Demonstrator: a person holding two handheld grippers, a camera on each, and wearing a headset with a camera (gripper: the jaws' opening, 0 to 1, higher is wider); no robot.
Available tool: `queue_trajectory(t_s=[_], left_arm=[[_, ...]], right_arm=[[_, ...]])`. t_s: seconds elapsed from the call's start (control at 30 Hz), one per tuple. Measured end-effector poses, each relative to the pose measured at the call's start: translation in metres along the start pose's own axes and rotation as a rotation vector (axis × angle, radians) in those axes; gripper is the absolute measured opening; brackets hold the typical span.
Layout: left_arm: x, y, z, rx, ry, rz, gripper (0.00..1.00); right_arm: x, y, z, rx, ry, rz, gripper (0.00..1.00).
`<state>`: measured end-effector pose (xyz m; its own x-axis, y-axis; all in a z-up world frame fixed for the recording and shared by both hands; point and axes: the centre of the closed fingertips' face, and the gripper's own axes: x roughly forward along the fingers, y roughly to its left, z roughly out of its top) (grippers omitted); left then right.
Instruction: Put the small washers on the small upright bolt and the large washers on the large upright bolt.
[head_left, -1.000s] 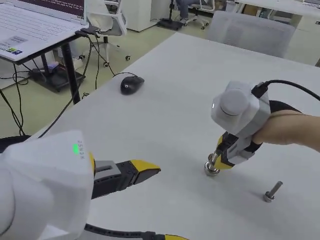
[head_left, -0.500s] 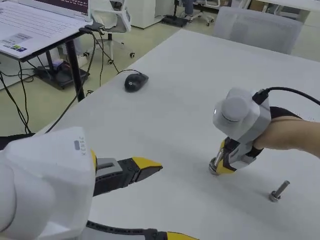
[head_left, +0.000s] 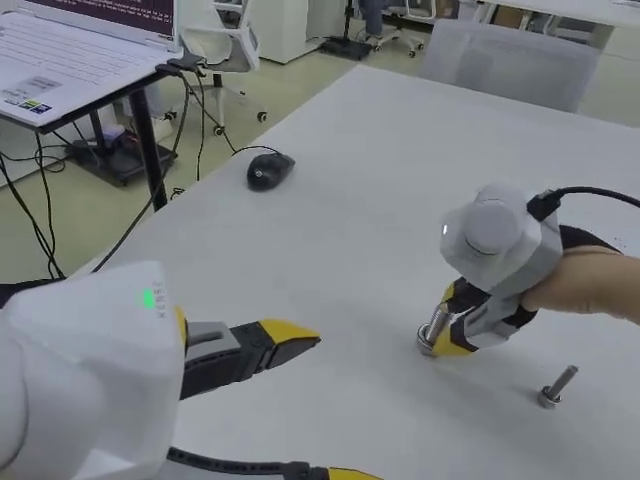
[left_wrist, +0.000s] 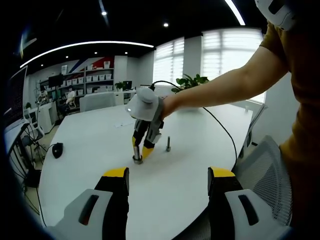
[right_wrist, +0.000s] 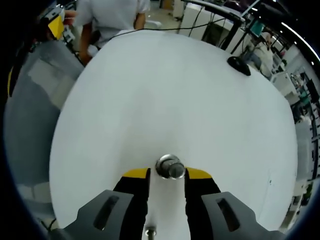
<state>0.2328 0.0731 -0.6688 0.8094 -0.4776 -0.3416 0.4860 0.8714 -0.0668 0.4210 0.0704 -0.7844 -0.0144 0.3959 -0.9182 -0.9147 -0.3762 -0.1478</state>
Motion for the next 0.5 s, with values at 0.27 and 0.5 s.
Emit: queue_trajectory(t_s=[0.27, 0.5], left_arm=[[-0.003, -0.003, 0.004, 0.025, -0.003, -0.015, 0.63], [-0.008, -0.012, 0.011, 0.05, -0.015, -0.044, 0.63]], right_arm=[[-0.063, 0.02, 0.006, 0.061, -0.21, -0.15, 0.27], [-0.13, 0.068, 0.017, 0.125, -0.495, -0.221, 0.26]])
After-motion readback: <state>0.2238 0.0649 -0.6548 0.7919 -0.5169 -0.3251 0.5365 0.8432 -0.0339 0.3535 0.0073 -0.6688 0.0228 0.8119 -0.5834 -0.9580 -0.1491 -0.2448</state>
